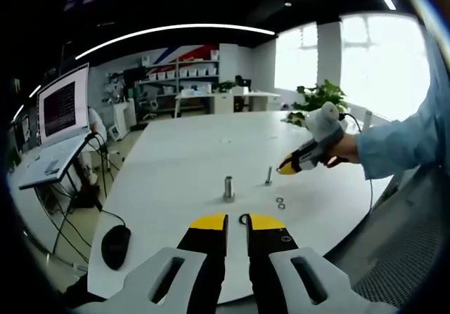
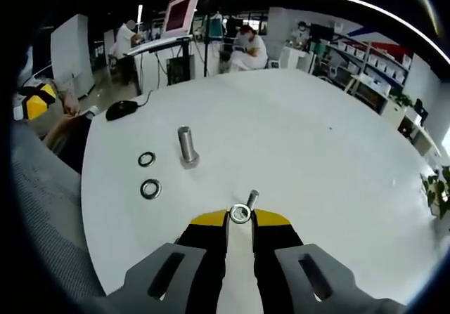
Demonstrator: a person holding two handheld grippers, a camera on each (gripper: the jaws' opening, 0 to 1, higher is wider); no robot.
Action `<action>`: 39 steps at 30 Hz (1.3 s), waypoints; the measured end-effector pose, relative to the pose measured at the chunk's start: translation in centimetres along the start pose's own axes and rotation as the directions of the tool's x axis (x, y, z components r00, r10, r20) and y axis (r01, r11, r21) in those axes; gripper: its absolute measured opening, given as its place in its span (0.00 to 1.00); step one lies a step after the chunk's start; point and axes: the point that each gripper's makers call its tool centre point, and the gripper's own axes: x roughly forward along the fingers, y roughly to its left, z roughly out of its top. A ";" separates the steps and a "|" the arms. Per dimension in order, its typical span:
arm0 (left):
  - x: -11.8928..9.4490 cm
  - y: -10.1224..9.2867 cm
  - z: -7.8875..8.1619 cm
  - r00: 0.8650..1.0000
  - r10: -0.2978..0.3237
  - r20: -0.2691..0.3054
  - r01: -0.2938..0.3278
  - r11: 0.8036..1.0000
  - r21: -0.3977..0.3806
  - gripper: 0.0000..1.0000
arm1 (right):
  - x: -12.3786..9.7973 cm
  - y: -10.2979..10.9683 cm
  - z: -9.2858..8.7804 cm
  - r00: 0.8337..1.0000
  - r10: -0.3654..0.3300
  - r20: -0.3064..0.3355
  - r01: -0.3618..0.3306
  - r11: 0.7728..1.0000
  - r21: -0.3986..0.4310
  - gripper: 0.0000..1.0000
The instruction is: Place the washer onto the threaded stud by aligning its center hole with the stud, sliding it down to the base, and recovering from edge contact or off-axis alignment until the washer reaches the visible bottom stop.
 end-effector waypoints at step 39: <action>0.0 0.0 0.0 1.000 0.001 -0.002 -0.001 1.000 -0.003 0.08 | 2.3 -1.3 0.6 1.000 -0.015 -0.022 0.014 1.000 -0.017 0.14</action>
